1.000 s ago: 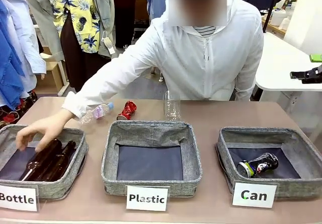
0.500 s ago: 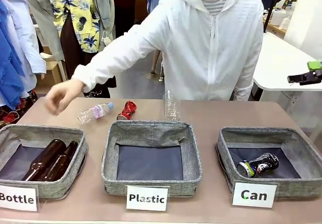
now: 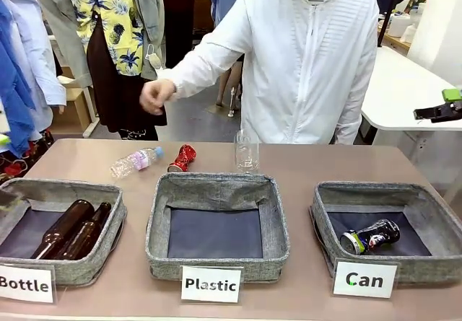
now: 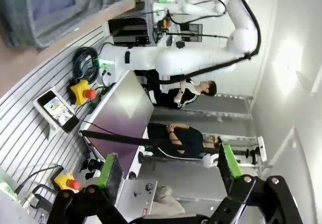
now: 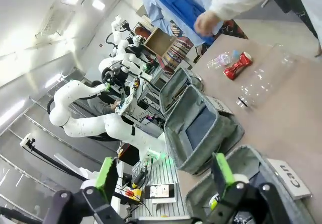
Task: Sort the can waste into the basket.
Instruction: Pick up the can waste from the table and place it in the right Fabric basket.
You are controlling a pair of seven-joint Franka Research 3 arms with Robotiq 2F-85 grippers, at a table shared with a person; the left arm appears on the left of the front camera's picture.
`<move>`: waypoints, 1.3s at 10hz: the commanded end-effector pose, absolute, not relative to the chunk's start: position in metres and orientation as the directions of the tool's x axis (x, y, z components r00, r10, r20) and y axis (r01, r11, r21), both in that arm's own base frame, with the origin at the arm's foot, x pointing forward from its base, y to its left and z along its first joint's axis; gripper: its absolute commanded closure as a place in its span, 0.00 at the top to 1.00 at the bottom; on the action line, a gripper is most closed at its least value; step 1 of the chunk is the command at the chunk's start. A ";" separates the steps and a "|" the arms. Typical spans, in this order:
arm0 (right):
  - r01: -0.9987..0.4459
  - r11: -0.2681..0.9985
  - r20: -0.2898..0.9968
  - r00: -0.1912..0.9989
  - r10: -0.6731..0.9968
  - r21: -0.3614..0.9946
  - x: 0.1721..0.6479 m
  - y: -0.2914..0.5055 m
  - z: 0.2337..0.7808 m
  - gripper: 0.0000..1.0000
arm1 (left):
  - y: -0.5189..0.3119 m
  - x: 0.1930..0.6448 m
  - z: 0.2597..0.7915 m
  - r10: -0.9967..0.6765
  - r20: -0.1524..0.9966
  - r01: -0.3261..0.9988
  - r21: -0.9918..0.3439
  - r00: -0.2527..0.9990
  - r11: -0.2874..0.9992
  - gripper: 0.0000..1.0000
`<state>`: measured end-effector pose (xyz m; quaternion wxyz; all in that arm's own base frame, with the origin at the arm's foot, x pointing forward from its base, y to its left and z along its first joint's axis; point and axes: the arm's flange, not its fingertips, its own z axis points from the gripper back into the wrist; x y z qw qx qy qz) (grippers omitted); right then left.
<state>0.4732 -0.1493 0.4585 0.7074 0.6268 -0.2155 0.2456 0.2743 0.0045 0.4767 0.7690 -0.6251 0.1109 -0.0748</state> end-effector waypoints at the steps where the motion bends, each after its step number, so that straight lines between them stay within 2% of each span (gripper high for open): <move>1: -0.629 0.098 0.623 0.777 0.083 0.771 0.473 -0.149 0.461 1.00 | 0.007 0.265 0.489 -0.260 -0.026 0.025 -0.982 0.965 0.188 1.00; 10: -0.629 0.098 0.623 0.777 0.083 0.771 0.473 -0.149 0.461 1.00 | 0.007 0.267 0.489 -0.251 -0.033 0.019 -0.979 0.967 0.202 1.00; 11: -0.629 0.098 0.623 0.777 0.083 0.771 0.473 -0.149 0.461 1.00 | 0.000 0.303 0.508 -0.236 -0.060 0.016 -0.952 0.970 0.305 1.00; 13: -0.629 0.098 0.623 0.777 0.083 0.771 0.473 -0.149 0.461 1.00 | -0.020 0.379 0.535 -0.021 -0.100 -0.072 -0.829 0.995 0.555 1.00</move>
